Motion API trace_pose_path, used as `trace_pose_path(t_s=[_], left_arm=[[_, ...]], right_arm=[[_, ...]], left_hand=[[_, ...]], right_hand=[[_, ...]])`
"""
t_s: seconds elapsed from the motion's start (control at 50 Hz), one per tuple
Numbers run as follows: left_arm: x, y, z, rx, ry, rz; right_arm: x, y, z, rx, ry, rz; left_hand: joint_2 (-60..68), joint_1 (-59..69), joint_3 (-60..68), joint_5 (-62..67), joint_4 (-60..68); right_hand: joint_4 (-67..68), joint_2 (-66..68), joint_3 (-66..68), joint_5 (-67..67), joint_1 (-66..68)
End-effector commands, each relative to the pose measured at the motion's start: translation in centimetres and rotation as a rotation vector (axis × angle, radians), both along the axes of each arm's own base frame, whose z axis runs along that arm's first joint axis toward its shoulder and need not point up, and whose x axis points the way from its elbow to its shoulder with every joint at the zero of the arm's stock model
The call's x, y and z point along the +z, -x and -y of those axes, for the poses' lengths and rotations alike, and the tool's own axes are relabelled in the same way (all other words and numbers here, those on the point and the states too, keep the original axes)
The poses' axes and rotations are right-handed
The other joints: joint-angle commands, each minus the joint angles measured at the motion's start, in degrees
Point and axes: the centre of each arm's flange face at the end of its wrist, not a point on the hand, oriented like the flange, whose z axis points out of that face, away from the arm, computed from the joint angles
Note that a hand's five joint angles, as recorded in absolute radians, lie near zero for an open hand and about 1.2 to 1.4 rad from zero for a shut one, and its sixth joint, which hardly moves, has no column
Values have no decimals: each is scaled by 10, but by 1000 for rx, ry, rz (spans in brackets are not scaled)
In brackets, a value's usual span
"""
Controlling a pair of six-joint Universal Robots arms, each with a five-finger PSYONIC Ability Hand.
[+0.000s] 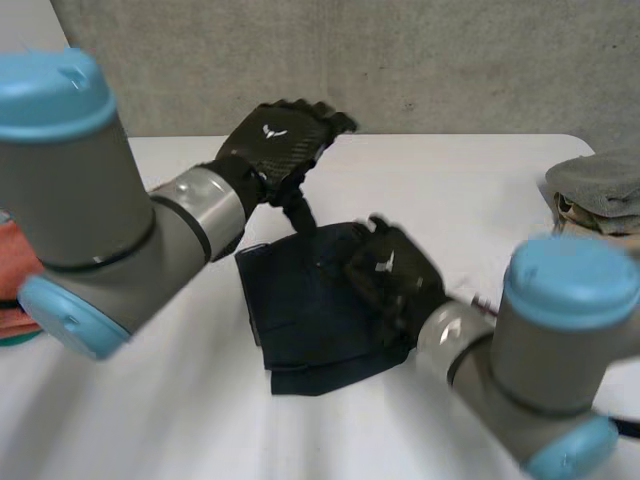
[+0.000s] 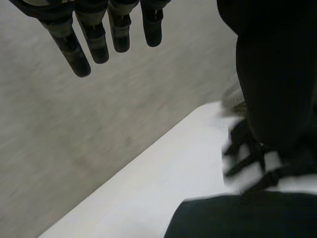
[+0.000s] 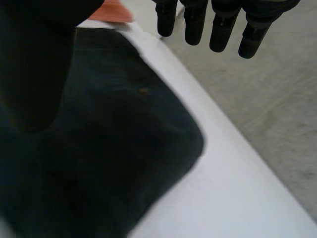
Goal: Fold the laundry.
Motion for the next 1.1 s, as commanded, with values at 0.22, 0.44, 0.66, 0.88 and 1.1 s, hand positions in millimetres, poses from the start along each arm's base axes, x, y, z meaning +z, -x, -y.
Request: trace_pose_path(t_s=[0.22, 0.44, 0.66, 0.88, 1.1], left_arm=[[-4, 4, 3, -157, -79, 22], [-9, 3, 5, -129, -93, 29], [-1, 1, 6, -125, -73, 19], [34, -6, 7, -85, 5, -45], [41, -4, 5, -93, 15, -96]], right_arm=[[-60, -10, 5, -9, 68, 36], [-63, -28, 26, -2, 102, 69], [-16, -45, 56, -35, 206, 205], [99, 8, 159, -270, 443, 445], [141, 149, 257, -571, 613, 515]], left_hand=[[1, 9, -2, -10, 2], [2, 11, 0, -8, 4], [1, 9, -2, -10, 2], [1, 9, -2, -10, 2], [1, 9, -2, -10, 2]], right_hand=[[-23, -4, -21, -27, -11], [150, 169, 152, 146, 163], [677, 696, 679, 673, 689], [677, 696, 679, 673, 689], [677, 696, 679, 673, 689]])
